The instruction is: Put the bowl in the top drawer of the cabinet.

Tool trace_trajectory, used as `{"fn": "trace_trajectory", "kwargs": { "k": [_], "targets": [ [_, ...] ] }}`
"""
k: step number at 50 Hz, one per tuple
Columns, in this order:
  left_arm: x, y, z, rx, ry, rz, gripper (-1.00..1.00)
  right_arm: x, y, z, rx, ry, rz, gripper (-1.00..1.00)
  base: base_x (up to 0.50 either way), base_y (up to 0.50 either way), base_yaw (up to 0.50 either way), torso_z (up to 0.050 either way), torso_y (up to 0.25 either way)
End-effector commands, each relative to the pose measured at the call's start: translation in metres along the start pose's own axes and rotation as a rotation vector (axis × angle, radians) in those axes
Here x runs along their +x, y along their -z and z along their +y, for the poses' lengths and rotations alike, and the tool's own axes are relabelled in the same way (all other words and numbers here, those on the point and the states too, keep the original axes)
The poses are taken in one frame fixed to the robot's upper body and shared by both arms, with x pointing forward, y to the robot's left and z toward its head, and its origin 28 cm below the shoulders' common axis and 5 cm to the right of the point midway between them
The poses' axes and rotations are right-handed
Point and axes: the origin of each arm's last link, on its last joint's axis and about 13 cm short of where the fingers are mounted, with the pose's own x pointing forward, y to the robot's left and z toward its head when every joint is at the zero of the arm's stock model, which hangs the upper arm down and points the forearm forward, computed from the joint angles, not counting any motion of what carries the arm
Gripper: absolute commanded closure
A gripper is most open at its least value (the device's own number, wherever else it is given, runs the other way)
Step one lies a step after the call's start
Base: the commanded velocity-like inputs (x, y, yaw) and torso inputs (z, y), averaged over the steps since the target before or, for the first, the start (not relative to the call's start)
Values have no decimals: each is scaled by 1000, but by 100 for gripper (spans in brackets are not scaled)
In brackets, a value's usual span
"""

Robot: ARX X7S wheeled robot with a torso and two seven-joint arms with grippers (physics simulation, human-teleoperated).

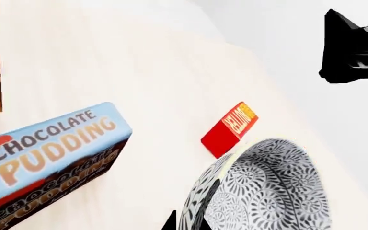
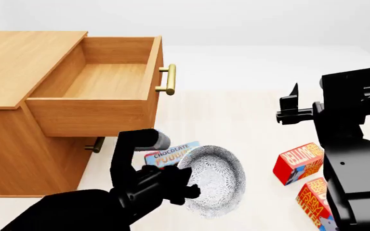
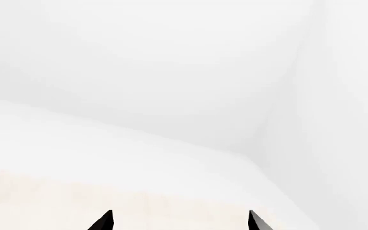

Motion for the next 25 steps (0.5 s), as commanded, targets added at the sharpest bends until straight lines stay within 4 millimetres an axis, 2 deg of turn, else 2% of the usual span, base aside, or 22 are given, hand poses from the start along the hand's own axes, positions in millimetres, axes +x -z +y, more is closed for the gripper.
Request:
{"fn": "trace_trajectory", "kwargs": {
  "k": [1,13,25],
  "targets": [
    [-24,-35,-3,-6,-11,-126,100,-12,-2,2,30,-12,-34,-100,0,0,0,0,0],
    [-49,-61,-12,38,-44,-237,100,-25,5,3,59,-21,-60,-100,0,0,0,0,0],
    [-63,-91,-20,54,-88,-321,100,-26,10,5,58,-20,-54,-100,0,0,0,0,0]
  ]
}}
